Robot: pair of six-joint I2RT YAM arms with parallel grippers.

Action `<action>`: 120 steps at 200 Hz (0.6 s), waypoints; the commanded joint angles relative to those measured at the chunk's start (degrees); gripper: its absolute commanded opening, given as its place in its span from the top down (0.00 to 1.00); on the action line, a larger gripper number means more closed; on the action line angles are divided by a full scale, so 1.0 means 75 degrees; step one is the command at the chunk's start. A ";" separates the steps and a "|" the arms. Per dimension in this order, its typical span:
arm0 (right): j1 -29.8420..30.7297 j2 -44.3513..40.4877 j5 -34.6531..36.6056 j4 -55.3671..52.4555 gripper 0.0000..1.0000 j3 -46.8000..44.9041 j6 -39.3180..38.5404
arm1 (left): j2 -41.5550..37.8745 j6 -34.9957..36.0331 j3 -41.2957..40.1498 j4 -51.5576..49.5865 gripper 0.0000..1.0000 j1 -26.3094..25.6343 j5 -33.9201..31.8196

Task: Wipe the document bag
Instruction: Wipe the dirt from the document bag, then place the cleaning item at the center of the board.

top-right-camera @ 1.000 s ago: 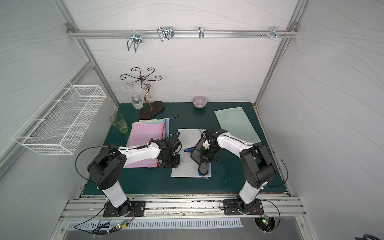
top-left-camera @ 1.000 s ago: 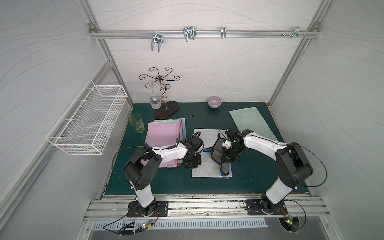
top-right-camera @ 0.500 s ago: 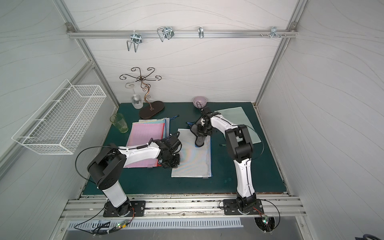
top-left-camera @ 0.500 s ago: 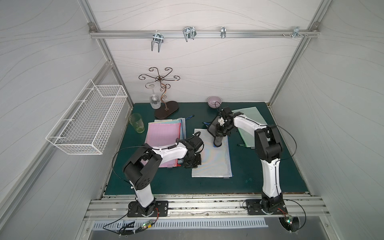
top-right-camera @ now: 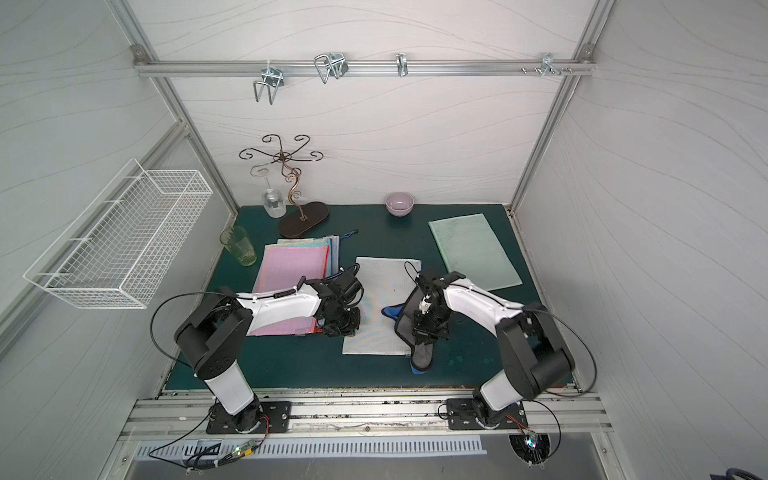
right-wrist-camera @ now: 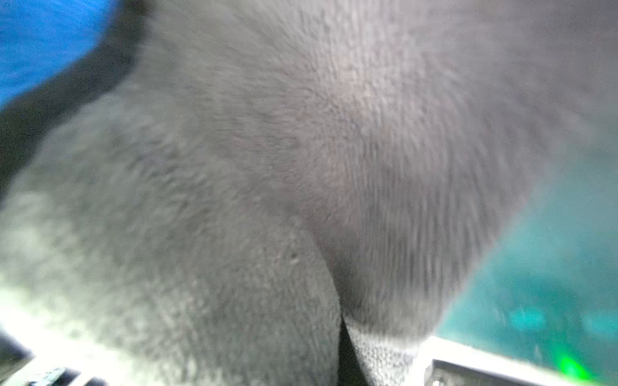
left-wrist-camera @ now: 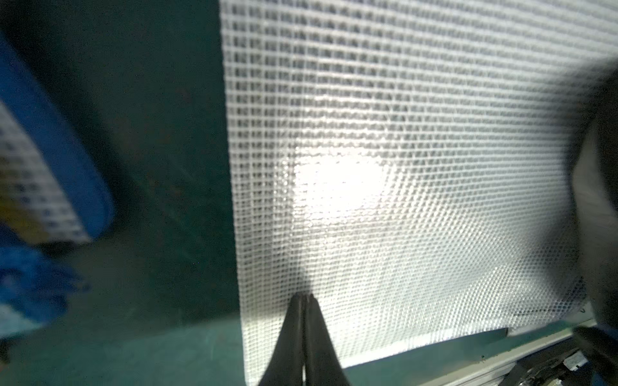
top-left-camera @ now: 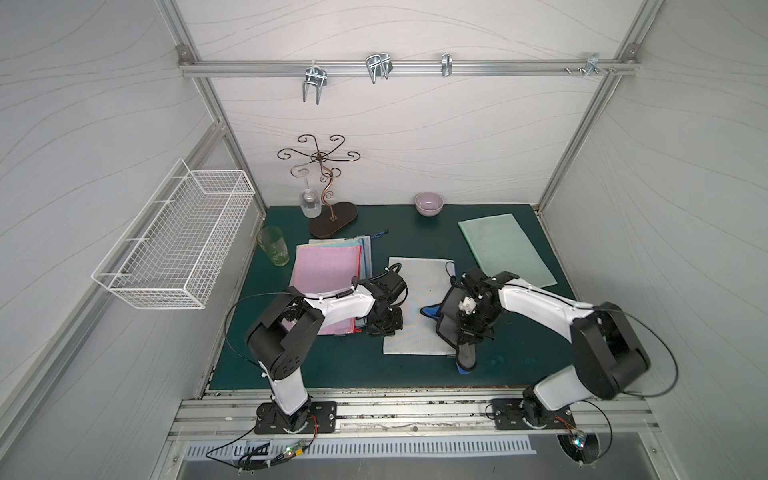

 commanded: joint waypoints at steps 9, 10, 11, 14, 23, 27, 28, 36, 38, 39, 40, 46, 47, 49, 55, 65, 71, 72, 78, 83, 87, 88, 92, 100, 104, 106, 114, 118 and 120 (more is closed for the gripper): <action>-0.0968 -0.1396 0.0183 -0.1008 1.00 -0.0499 0.0910 | 0.0051 0.0049 -0.0160 -0.0092 0.92 -0.0021 -0.0069; -0.1013 -0.1450 0.0218 -0.1032 1.00 -0.0517 0.0930 | 0.0037 0.0051 -0.0160 -0.0083 0.92 -0.0016 -0.0077; -0.1053 -0.1501 0.0277 -0.1049 1.00 -0.0531 0.0947 | 0.0035 0.0052 -0.0154 -0.0079 0.91 -0.0019 -0.0082; -0.1245 -0.1667 0.0418 -0.1091 1.00 -0.0569 0.1009 | 0.0002 0.0071 -0.0153 -0.0072 0.91 -0.0020 -0.0077; -0.1767 -0.2133 0.0849 -0.1159 1.00 -0.0717 0.1148 | -0.0124 0.0128 -0.0131 -0.0001 0.89 -0.0023 -0.0032; -0.2010 -0.2326 0.0975 -0.1161 1.00 -0.0771 0.1179 | -0.0189 0.0173 -0.0111 0.0028 0.88 -0.0041 -0.0019; -0.2091 -0.2366 0.0995 -0.1155 1.00 -0.0782 0.1182 | -0.0206 0.0178 -0.0101 0.0029 0.88 -0.0049 -0.0017; -0.2547 -0.2654 0.1095 -0.1049 1.00 -0.0908 0.1180 | -0.0367 0.0265 0.0008 -0.0024 0.86 -0.0107 -0.0113; -0.2643 -0.2712 0.1129 -0.1042 1.00 -0.0933 0.1172 | -0.0403 0.0288 0.0046 -0.0038 0.86 -0.0128 -0.0166; -0.2683 -0.2729 0.1160 -0.1037 1.00 -0.0944 0.1173 | -0.0425 0.0300 0.0078 -0.0056 0.86 -0.0140 -0.0196; -0.2738 -0.2744 0.1181 -0.1040 1.00 -0.0956 0.1179 | -0.0436 0.0312 0.0105 -0.0071 0.85 -0.0145 -0.0206; -0.3021 -0.2823 0.1374 -0.1065 1.00 -0.1018 0.1179 | -0.0511 0.0403 0.0263 -0.0204 0.85 -0.0218 -0.0353; -0.3053 -0.2832 0.1400 -0.1066 1.00 -0.1028 0.1176 | -0.0520 0.0416 0.0309 -0.0233 0.85 -0.0232 -0.0378; -0.3130 -0.2844 0.1443 -0.1058 1.00 -0.1050 0.1166 | -0.0532 0.0446 0.0370 -0.0275 0.84 -0.0262 -0.0408; -0.3420 -0.2829 0.1442 -0.0970 1.00 -0.1130 0.1093 | -0.0563 0.0527 0.0593 -0.0441 0.83 -0.0339 -0.0541; -0.3801 -0.2750 0.1352 -0.0832 1.00 -0.1228 0.0984 | -0.0555 0.0651 0.0942 -0.0652 0.81 -0.0522 -0.0725; -0.3943 -0.2663 0.1261 -0.0752 1.00 -0.1262 0.0928 | -0.0533 0.0734 0.1136 -0.0748 0.79 -0.0645 -0.0768; -0.3960 -0.2652 0.1250 -0.0739 1.00 -0.1267 0.0910 | -0.0525 0.0751 0.1179 -0.0769 0.79 -0.0668 -0.0779; -0.4020 -0.2571 0.1214 -0.0699 1.00 -0.1266 0.0859 | -0.0461 0.0837 0.1407 -0.0848 0.76 -0.0824 -0.0836; -0.4023 -0.2512 0.1278 -0.0692 1.00 -0.1260 0.0835 | -0.0384 0.0925 0.1606 -0.0913 0.74 -0.0964 -0.0876; -0.4024 -0.2483 0.1347 -0.0672 1.00 -0.1264 0.0824 | -0.0318 0.0996 0.1773 -0.0985 0.73 -0.1094 -0.0929; -0.4024 -0.2480 0.1363 -0.0670 1.00 -0.1268 0.0817 | -0.0306 0.1011 0.1797 -0.1004 0.72 -0.1120 -0.0947; -0.4023 -0.2477 0.1406 -0.0634 1.00 -0.1292 0.0815 | -0.0200 0.1066 0.1989 -0.1065 0.71 -0.1238 -0.0984; -0.4046 -0.2477 0.1471 -0.0565 1.00 -0.1355 0.0799 | 0.0011 0.1152 0.2330 -0.1195 0.68 -0.1464 -0.1032; -0.4057 -0.2477 0.1451 -0.0499 1.00 -0.1396 0.0757 | 0.0127 0.1201 0.2487 -0.1235 0.67 -0.1563 -0.1020; -0.4058 -0.2471 0.1447 -0.0479 1.00 -0.1409 0.0747 | 0.0174 0.1216 0.2552 -0.1255 0.66 -0.1609 -0.1020; -0.4091 -0.2434 0.1463 -0.0475 0.96 -0.1434 0.0702 | 0.0407 0.1289 0.2815 -0.1309 0.64 -0.1800 -0.1001; -0.4102 -0.2422 0.1461 -0.0458 0.94 -0.1456 0.0678 | 0.0502 0.1320 0.2934 -0.1327 0.63 -0.1873 -0.0998; -0.4110 -0.2425 0.1464 -0.0440 0.94 -0.1474 0.0686 | 0.0564 0.1334 0.2981 -0.1328 0.61 -0.1920 -0.0991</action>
